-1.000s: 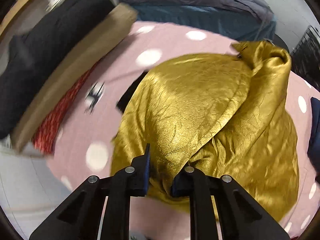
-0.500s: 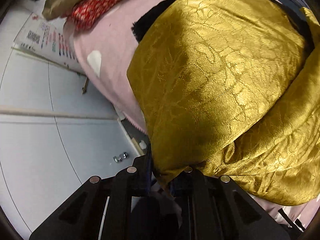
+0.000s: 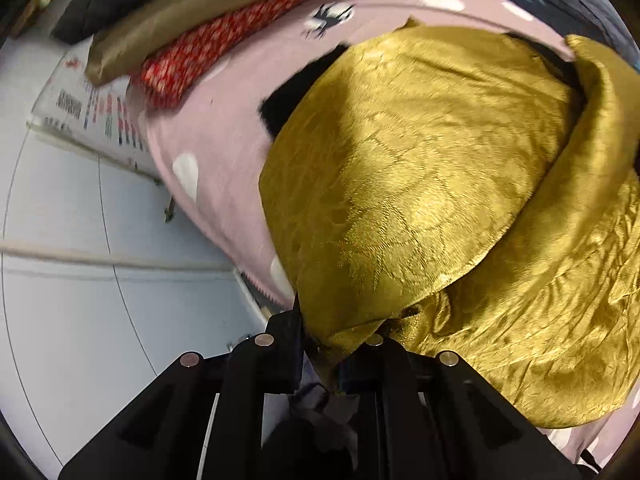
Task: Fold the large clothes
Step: 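Grasp the gold jacket with the left tool while the right tool grasps it too, lift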
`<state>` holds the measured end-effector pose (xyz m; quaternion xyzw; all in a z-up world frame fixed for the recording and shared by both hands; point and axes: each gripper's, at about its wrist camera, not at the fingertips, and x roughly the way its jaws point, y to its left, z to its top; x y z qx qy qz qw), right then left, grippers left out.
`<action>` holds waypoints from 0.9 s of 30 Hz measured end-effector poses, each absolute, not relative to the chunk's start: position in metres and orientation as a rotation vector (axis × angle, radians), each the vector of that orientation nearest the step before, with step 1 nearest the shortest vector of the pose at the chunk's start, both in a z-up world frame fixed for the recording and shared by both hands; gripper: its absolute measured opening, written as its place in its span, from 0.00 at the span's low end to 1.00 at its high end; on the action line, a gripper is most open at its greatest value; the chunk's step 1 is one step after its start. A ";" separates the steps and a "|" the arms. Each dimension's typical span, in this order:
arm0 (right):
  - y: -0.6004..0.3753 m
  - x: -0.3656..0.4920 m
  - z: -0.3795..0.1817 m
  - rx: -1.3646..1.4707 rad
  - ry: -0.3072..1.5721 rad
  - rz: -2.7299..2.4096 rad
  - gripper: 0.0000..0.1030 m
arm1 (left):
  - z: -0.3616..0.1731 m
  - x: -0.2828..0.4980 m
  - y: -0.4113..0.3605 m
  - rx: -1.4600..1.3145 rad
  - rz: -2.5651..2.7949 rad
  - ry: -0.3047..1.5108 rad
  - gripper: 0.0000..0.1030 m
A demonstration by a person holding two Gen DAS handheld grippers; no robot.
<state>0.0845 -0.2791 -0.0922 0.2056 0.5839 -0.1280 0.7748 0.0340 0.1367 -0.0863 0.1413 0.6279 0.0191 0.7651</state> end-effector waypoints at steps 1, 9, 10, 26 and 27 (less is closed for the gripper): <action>-0.288 0.080 -0.079 0.441 1.230 -0.302 0.06 | -0.077 0.042 0.125 0.315 0.017 1.334 0.11; -0.365 0.030 0.118 0.373 0.712 -0.510 0.04 | 0.027 0.114 0.034 0.385 -0.152 0.978 0.10; -0.362 0.020 0.156 0.320 0.617 -0.538 0.04 | 0.051 0.126 0.020 0.357 -0.193 0.926 0.10; -0.285 -0.133 0.209 0.214 0.567 -0.403 0.05 | 0.012 0.182 0.006 0.214 -0.208 1.037 0.37; -0.279 -0.131 0.170 0.259 0.710 -0.376 0.05 | -0.014 0.179 0.015 0.228 -0.192 1.104 0.43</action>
